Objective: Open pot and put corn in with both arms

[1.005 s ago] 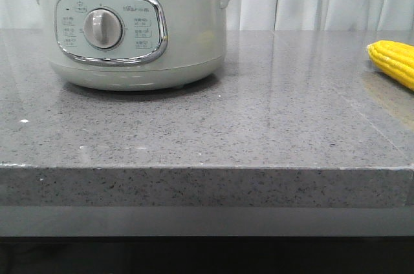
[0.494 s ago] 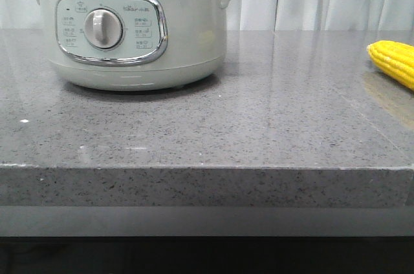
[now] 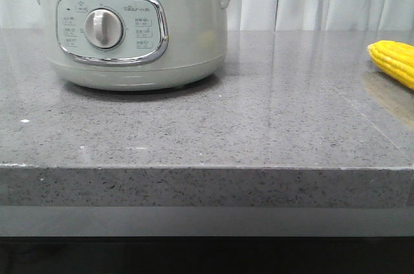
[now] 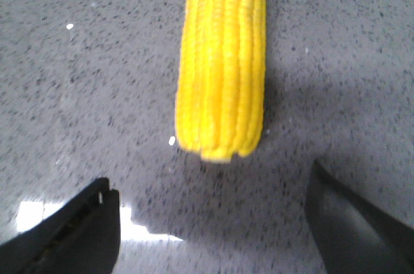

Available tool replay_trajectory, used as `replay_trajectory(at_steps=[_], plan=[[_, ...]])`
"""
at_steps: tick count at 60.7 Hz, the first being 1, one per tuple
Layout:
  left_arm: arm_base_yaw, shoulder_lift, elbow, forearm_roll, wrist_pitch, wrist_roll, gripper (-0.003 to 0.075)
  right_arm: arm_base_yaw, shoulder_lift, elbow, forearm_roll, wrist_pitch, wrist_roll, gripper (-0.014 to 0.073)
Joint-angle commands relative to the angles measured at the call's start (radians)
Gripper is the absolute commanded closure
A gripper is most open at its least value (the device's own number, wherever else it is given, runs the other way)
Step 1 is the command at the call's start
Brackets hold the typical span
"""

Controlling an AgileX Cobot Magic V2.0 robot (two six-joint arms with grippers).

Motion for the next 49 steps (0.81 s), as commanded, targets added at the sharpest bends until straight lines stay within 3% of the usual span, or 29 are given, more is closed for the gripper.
replay_trajectory(at_steps=[1,34,49], plan=[[0.000,-0.003,-0.034,-0.005,-0.145,-0.011,0.0493,-0.005,0.044,-0.076,-0.028,-0.036,-0.004,0.0001],[0.000,-0.003,-0.034,-0.005,-0.144,-0.011,0.0493,-0.005,0.282,-0.202,-0.031,-0.060,-0.004,0.0008],[0.000,-0.003,-0.034,-0.005,-0.144,-0.011,0.0493,-0.005,0.298,-0.217,-0.031,-0.049,-0.004,0.0287]])
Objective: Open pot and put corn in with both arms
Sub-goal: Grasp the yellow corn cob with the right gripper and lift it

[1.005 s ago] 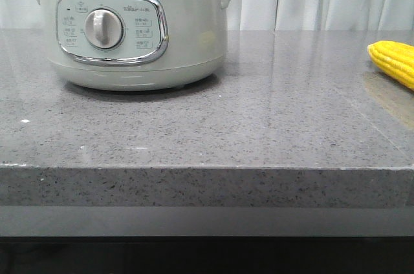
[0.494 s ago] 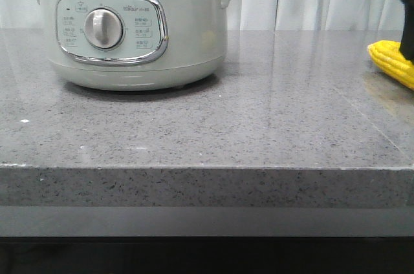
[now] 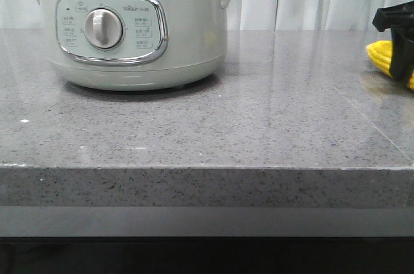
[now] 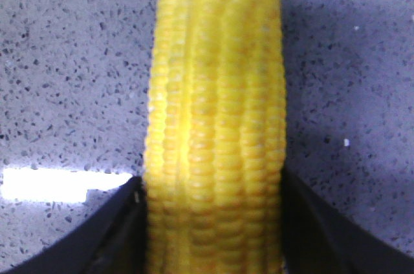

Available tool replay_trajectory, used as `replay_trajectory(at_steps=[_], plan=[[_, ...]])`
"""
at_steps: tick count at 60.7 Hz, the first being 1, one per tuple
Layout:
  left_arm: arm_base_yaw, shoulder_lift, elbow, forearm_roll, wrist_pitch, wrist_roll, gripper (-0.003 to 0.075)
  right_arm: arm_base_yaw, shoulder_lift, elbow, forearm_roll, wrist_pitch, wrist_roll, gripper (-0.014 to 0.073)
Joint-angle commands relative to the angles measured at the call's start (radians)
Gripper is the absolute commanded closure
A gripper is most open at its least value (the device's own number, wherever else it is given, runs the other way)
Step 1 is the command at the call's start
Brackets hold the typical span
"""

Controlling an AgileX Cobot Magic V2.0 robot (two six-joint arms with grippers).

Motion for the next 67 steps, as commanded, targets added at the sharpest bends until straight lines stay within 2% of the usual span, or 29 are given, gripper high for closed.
replay_trajectory(at_steps=[1,25,48,56,67], plan=[[0.000,-0.001,-0.035,-0.006,-0.144,-0.009,0.0493,-0.005,-0.040,-0.034,-0.010,-0.028,-0.004,0.0295],[0.000,-0.001,-0.035,-0.006,-0.144,-0.009,0.0493,-0.005,-0.118,-0.034,0.007,0.014,-0.004,0.0305],[0.000,-0.001,-0.035,-0.006,-0.144,-0.009,0.0493,-0.003,-0.330,-0.034,0.129,0.073,-0.006,0.0305],[0.000,-0.001,-0.035,-0.006,-0.144,-0.009,0.0493,0.043,-0.405,-0.067,0.207,0.083,-0.086,0.0305],[0.000,-0.001,-0.035,-0.006,-0.144,-0.009,0.0493,0.153,-0.404,-0.213,0.293,0.142,-0.174,0.0305]])
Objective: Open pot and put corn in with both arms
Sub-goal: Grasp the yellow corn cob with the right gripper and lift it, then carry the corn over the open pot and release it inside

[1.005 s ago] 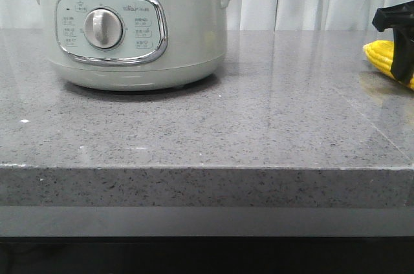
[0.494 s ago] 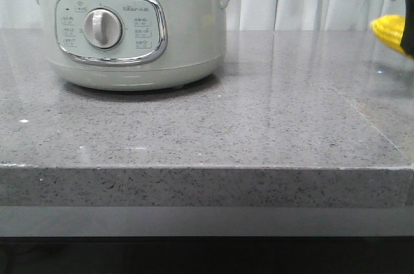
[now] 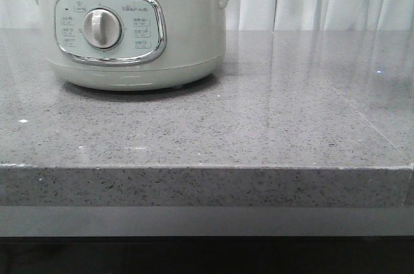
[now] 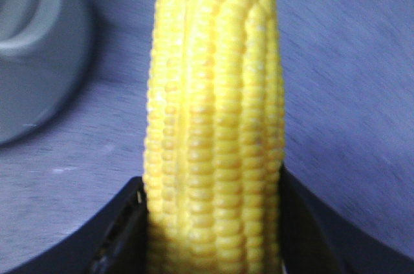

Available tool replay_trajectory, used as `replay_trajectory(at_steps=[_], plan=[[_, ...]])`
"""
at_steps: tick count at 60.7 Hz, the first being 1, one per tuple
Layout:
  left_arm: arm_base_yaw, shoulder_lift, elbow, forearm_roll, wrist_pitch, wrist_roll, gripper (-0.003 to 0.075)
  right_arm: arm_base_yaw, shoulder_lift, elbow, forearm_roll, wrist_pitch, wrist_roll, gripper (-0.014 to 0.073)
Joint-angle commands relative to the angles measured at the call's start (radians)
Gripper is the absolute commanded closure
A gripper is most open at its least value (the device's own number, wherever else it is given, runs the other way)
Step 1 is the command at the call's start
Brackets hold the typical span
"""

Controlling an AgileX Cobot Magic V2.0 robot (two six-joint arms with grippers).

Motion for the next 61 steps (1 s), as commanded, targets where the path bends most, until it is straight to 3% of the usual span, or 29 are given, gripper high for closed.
replay_trajectory(at_steps=[1,34,61], plan=[[0.000,-0.001,-0.035,-0.006,-0.144,-0.007,0.0493,0.054,-0.023,-0.101,0.051,-0.026,-0.049,0.0305],[0.000,-0.001,-0.035,-0.006,-0.144,-0.007,0.0493,0.338,0.250,-0.482,0.049,-0.023,-0.057,0.0305],[0.000,-0.001,-0.035,-0.006,-0.144,-0.007,0.0493,0.484,0.562,-0.754,-0.079,-0.016,-0.057,0.0305]])
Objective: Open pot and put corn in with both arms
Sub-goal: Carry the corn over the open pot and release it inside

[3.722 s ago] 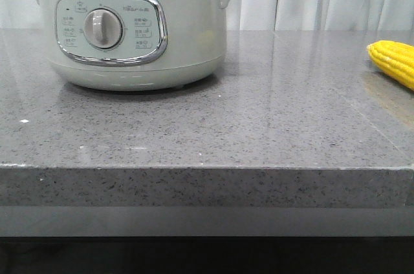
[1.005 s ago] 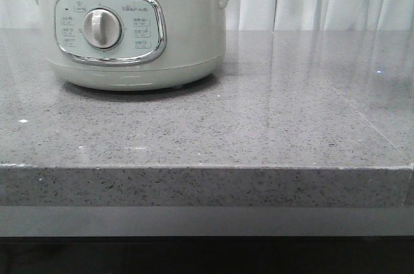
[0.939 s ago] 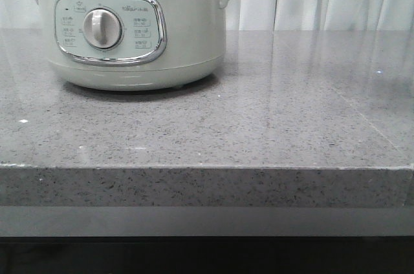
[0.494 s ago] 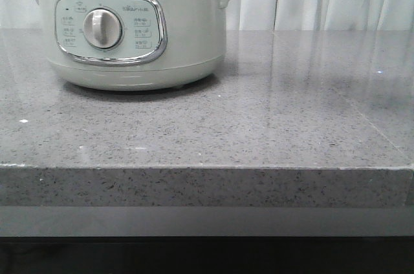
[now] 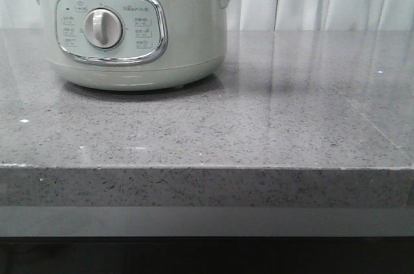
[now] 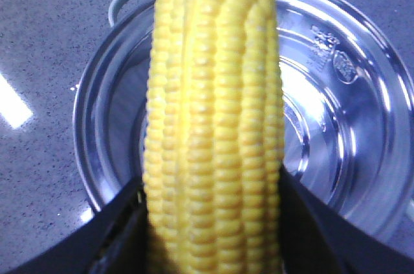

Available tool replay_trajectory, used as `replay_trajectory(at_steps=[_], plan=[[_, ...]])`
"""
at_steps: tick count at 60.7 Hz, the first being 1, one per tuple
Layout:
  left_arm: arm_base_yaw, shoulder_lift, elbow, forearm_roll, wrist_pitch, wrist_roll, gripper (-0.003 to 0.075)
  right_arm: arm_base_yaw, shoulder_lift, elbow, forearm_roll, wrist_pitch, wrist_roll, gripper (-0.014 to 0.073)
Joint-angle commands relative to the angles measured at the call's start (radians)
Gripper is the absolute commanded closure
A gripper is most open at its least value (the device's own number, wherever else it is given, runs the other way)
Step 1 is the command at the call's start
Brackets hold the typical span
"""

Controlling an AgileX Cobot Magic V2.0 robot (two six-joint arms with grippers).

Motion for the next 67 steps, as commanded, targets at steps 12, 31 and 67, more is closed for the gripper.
replay_trajectory(at_steps=[12,31,67], plan=[[0.000,-0.001,-0.035,-0.006,-0.144,-0.007,0.0493,0.031,0.098,-0.145,-0.123,-0.050,-0.010,0.0305],[0.000,-0.001,-0.035,-0.006,-0.144,-0.007,0.0493,0.031,0.180,-0.163,-0.175,-0.030,-0.010,0.0305],[0.000,-0.001,-0.035,-0.006,-0.144,-0.007,0.0493,0.031,0.192,-0.163,-0.180,-0.009,0.001,0.0072]])
